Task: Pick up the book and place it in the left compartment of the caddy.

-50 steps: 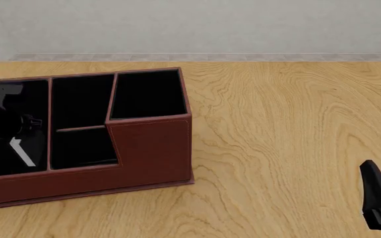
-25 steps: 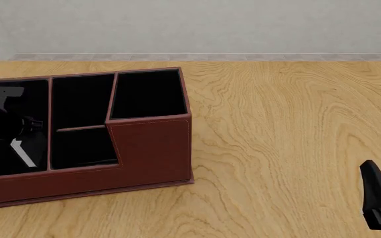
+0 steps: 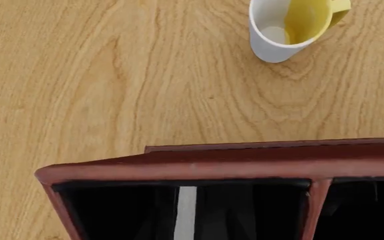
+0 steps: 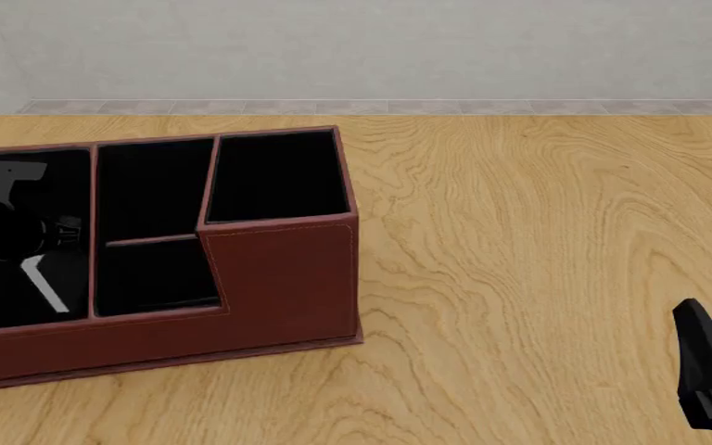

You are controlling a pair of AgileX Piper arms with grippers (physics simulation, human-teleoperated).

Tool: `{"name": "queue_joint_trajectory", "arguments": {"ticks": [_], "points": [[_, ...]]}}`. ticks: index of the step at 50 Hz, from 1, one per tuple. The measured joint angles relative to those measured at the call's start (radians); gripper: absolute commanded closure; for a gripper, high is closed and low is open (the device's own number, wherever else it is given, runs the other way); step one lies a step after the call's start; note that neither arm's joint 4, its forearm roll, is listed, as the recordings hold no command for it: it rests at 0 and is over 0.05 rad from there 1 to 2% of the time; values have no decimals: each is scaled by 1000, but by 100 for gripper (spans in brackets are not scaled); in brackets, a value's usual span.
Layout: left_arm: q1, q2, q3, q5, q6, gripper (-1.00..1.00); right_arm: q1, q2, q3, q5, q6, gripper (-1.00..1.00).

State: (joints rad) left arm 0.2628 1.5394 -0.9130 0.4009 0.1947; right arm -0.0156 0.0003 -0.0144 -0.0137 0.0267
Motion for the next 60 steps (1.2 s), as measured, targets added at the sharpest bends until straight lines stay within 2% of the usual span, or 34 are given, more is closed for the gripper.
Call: {"name": "queue_joint_trajectory", "arguments": {"ticks": [60], "points": [[-17,-10,2,23,42,-100,5,0,0,-1,5,-100]]}}
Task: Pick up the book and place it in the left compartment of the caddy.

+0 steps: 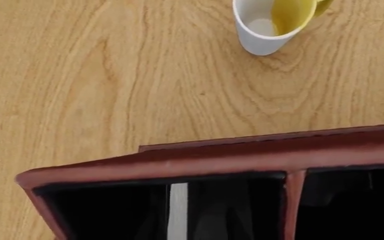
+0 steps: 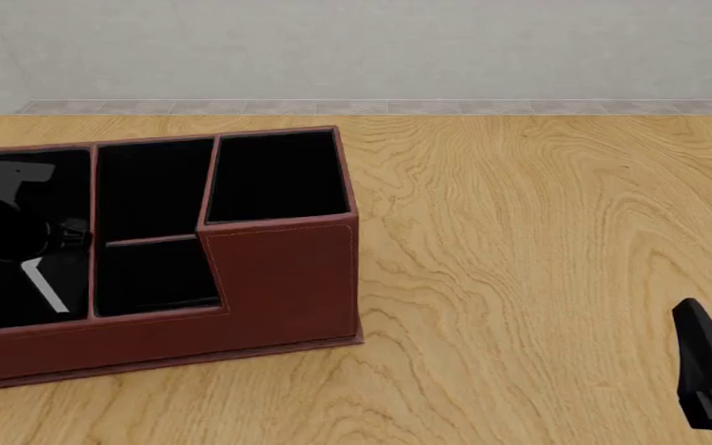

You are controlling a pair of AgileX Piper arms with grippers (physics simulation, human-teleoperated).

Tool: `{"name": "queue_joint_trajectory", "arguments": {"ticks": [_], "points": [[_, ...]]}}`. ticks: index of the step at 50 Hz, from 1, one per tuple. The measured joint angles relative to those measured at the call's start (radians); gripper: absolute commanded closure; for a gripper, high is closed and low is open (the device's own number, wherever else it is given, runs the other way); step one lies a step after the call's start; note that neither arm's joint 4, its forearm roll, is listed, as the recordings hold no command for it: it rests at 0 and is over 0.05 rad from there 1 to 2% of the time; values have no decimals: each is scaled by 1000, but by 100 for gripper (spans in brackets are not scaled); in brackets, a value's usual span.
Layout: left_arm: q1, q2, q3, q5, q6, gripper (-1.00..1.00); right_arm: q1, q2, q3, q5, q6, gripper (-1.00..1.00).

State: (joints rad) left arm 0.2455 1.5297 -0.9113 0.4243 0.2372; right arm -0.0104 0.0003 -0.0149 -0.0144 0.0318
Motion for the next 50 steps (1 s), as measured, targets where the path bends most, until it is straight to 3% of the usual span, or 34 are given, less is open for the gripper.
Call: {"name": "queue_joint_trajectory", "arguments": {"ticks": [50], "points": [[11,-67,-14,34,43,-100,5,0,-2,-2,4,-100]]}}
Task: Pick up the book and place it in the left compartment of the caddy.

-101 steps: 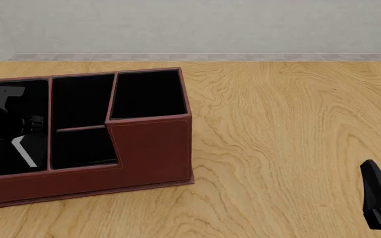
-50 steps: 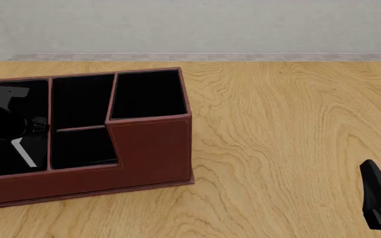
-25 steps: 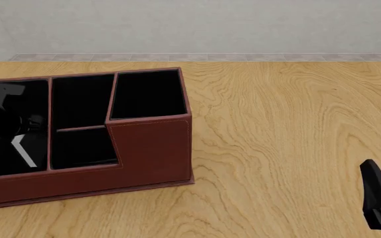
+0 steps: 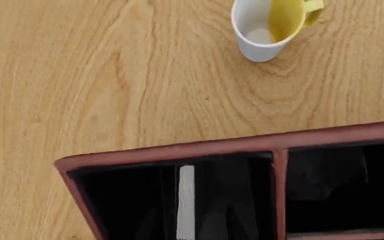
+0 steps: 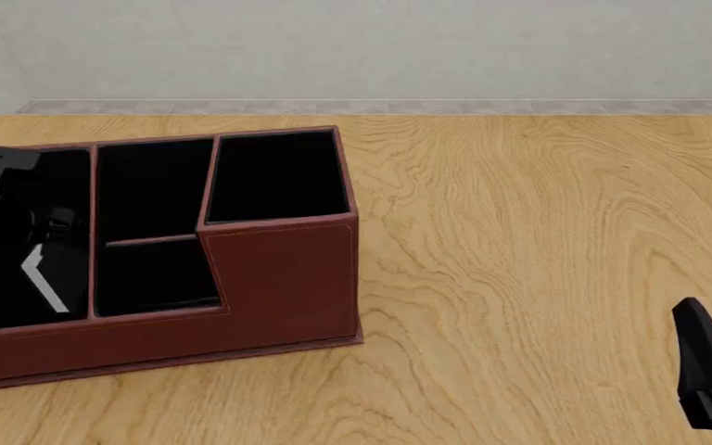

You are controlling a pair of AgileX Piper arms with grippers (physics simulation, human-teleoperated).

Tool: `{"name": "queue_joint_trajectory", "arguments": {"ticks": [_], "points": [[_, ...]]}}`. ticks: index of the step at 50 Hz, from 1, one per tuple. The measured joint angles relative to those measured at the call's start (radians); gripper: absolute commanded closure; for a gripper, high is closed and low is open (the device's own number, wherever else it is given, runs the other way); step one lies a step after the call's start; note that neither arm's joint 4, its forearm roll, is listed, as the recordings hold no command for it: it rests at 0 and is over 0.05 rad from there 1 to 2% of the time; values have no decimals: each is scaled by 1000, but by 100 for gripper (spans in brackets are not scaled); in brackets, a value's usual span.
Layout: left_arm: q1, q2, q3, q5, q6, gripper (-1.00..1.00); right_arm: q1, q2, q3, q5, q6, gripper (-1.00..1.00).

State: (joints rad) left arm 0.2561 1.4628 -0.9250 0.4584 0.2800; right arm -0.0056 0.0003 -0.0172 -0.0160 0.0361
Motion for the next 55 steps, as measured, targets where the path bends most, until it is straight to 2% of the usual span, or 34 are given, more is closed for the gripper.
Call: {"name": "queue_joint_trajectory", "arguments": {"ticks": [55], "points": [[-6,-127,-28,105,34,-100,0,0,-1,-7,7,-100]]}}
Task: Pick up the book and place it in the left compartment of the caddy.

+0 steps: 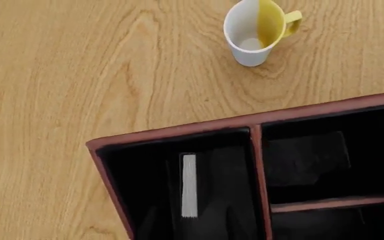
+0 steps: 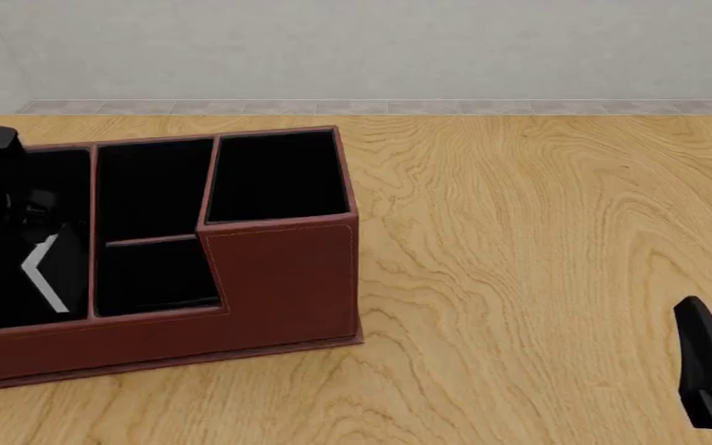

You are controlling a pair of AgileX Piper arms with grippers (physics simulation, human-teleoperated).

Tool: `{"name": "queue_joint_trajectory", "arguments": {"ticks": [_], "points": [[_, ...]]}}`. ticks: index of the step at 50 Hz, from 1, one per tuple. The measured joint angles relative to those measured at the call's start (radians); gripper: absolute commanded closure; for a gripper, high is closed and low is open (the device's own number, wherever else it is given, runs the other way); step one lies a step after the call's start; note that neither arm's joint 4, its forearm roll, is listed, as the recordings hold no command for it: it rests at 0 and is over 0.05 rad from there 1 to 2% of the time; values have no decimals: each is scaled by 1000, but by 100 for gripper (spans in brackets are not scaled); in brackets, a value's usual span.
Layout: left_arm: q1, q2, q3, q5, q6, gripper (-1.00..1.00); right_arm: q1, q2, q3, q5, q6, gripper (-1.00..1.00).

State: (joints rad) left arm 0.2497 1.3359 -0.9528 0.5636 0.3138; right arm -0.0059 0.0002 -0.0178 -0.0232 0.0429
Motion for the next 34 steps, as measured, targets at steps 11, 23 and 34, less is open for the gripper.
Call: {"name": "queue_joint_trajectory", "arguments": {"ticks": [11,23,34], "points": [[1,-42,-6,34,8,-100,1,0,-2,-1,1,-100],[-15,-90,-14,80,7,-100,1,0,-2,-3,2,-100],[-29,-136,-25,125,7,-100,0,0,-3,-6,6,-100]]}}
